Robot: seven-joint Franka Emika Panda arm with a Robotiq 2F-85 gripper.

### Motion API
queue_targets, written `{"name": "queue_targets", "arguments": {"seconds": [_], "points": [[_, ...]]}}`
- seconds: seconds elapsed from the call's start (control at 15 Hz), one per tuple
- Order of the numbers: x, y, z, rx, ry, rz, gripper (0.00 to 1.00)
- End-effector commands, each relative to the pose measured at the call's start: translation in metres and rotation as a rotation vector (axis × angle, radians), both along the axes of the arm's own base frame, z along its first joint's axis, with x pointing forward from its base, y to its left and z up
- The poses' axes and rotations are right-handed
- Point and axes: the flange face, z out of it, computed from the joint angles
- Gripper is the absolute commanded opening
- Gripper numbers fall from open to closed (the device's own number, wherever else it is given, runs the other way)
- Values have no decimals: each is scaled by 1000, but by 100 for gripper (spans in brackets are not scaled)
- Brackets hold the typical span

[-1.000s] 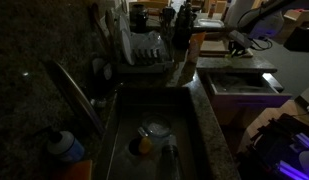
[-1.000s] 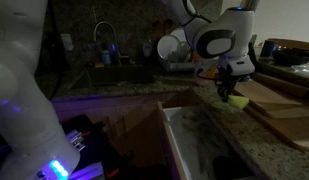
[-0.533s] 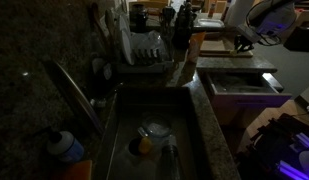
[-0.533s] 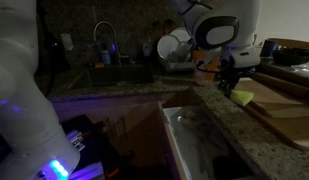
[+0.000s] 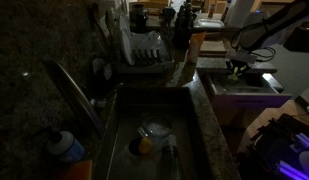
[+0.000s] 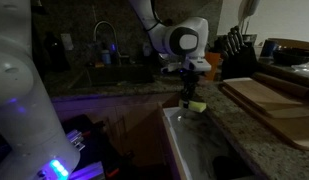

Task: Pick the sponge and wipe the counter on the right

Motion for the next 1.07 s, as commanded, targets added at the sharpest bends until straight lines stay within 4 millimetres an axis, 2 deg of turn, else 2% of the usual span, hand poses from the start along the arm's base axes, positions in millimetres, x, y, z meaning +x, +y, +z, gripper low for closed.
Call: {"name": "queue_targets", "arguments": {"seconds": [0.0,0.2,0.47,0.53,0.6,0.73,0.87,0.93,1.0], "points": [[-54,50,16,-23,81,200,5],[-98,80,31,-29,76,379,5],[-154,107,48,-36,39,588,5],[-157,109,55,-14,7,625,5],[-131,107,43,-24,61,545,20],[-145,111,55,-23,30,597,20],[-146,111,62,-26,14,609,20],[-147,110,62,-26,14,609,5],[-141,127,47,6,49,668,5]]}}
